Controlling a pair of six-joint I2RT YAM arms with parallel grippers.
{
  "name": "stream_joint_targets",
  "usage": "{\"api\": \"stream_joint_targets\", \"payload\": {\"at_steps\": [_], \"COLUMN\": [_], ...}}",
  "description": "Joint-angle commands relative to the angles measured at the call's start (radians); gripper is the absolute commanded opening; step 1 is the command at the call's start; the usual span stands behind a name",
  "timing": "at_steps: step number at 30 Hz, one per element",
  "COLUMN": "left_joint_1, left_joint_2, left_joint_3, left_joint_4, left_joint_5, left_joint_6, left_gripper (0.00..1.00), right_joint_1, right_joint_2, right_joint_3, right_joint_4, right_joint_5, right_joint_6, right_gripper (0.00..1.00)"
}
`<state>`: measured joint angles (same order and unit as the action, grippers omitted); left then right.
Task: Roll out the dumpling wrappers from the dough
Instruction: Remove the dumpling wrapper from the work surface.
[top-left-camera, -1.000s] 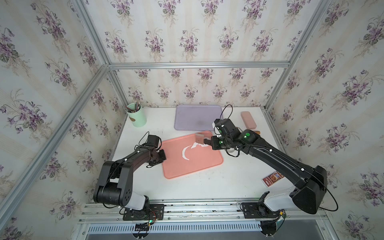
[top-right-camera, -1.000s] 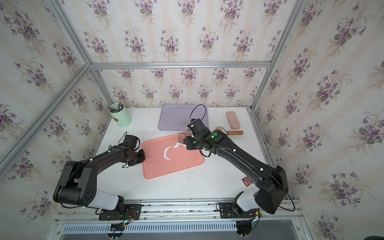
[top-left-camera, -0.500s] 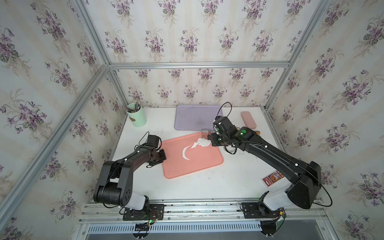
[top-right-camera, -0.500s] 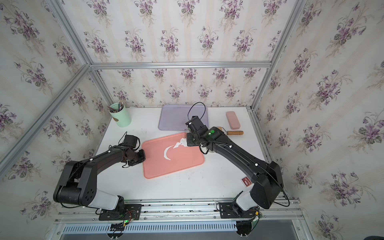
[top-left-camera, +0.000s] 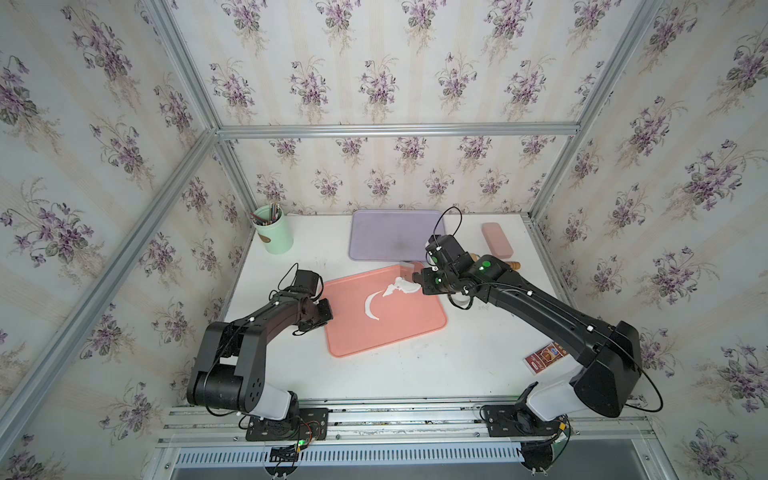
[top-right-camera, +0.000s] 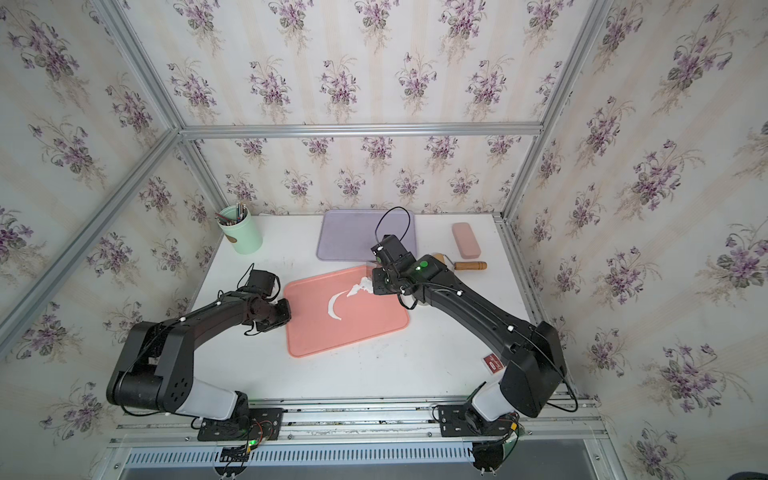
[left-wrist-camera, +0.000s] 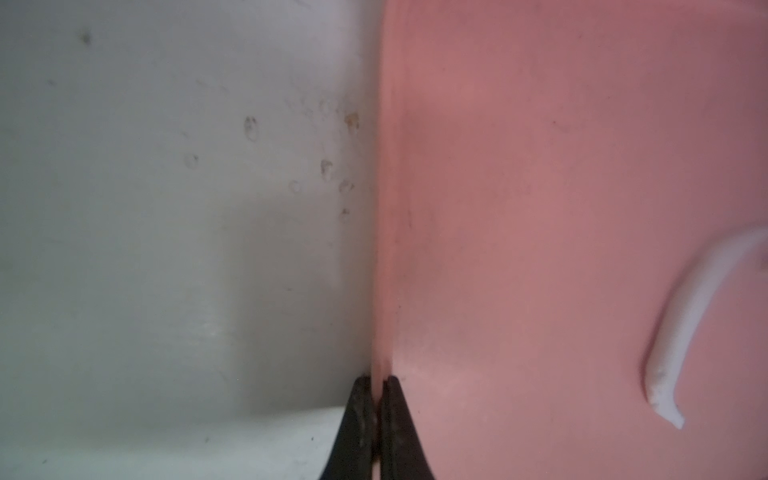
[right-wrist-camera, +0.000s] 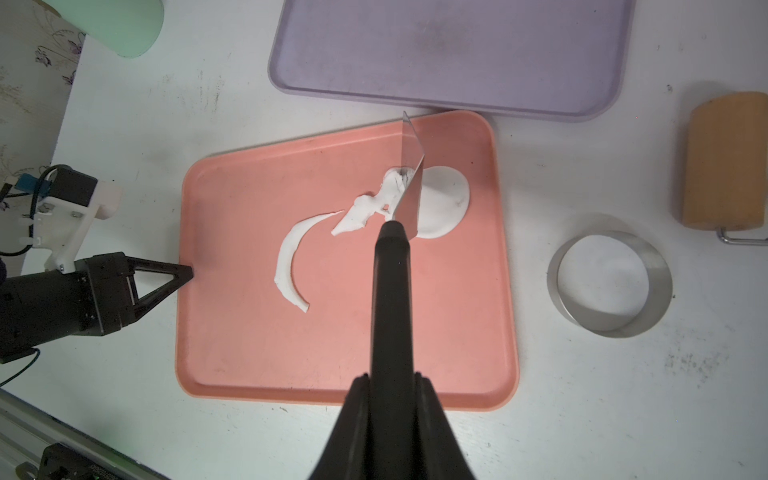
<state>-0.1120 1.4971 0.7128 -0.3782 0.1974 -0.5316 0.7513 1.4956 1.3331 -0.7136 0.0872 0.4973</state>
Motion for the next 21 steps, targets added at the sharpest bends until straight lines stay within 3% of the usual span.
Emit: {"api": "stream_joint_targets", "payload": {"at_steps": [1, 15, 21], "left_joint_1": [-0.002, -0.003, -0.002], "left_joint_2": [0.008, 0.010, 0.017], "left_joint_3": [-0.010, -0.010, -0.010], "left_joint_4": [-0.040, -0.039, -0.035], "left_joint_5": [0.011, 0.008, 0.011], "left_joint_6": [-0.017, -0.022, -0.024], "left_gripper": [0.00, 0.00, 0.00], "right_joint_1": [0.008, 0.062, 0.062], "right_joint_2": [-0.016, -0.039, -0.061], "right_joint_3": [-0.008, -0.072, -0.134], "right_joint_4": [-0.049, -0.084, -0.009], "right_joint_5": [-0.006, -0.068, -0.200], "right_joint_6": [0.017, 0.074, 0.087], "right_gripper": [0.00, 0.00, 0.00]}}
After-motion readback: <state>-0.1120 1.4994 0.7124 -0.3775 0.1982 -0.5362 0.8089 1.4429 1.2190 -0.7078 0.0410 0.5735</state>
